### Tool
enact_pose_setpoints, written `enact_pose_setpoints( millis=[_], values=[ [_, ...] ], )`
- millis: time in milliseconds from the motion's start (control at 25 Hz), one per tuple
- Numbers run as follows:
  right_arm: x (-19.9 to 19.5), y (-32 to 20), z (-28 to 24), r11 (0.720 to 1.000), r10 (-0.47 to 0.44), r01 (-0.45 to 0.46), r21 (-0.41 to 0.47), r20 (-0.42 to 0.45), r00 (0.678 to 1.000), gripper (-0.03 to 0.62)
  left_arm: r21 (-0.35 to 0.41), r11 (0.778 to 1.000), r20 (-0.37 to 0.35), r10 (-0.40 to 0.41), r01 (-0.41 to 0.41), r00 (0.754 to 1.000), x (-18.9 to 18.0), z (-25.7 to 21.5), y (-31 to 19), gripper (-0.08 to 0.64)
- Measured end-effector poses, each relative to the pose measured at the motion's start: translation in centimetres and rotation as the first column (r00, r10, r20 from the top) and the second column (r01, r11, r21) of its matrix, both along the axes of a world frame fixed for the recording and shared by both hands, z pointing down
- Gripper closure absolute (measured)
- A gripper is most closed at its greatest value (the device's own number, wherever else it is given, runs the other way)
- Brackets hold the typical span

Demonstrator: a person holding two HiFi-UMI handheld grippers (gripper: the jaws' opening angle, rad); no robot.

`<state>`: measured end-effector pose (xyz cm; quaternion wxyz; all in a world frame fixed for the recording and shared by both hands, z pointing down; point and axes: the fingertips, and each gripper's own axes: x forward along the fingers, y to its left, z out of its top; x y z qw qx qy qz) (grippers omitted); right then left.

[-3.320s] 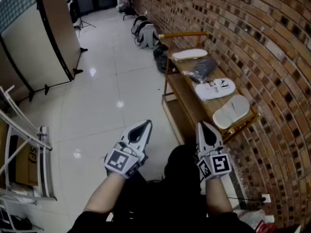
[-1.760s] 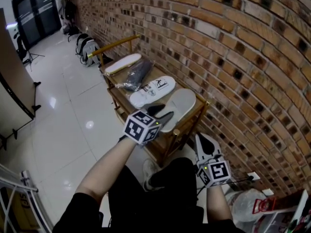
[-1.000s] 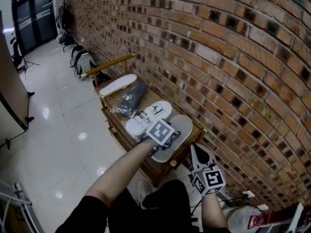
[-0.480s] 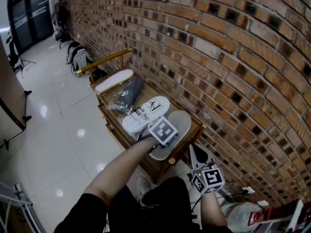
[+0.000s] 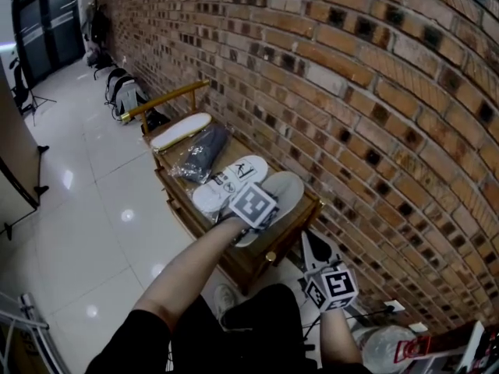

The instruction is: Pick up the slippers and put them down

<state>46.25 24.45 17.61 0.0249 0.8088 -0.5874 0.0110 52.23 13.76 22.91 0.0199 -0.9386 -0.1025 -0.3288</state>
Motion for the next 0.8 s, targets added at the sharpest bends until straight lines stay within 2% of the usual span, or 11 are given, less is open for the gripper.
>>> enact_pose_setpoints(
  millis=[360,480,800],
  values=[
    [-1.3,-0.6,-3.0,0.998,-0.017,0.019,0.055,-0.046,0.999,0.583,0.008,0.996,-0.159,-0.081,0.083,0.984,-2.1,-5.8,-1.6,0.545],
    [-2.3,-0.4,-4.2,0.997,-0.028,0.033,0.073,-0.065,0.997,0.582,-0.004,0.994,-0.188,-0.111,0.112,0.976,-3.6,-7.3,-1.9,0.545],
    [-7.3,-3.0,-6.4,0.985,-0.130,0.141,0.100,-0.110,0.985,0.581,0.075,0.976,-0.238,-0.179,0.202,0.954,-9.4,-10.1,-4.1,0.545]
  ],
)
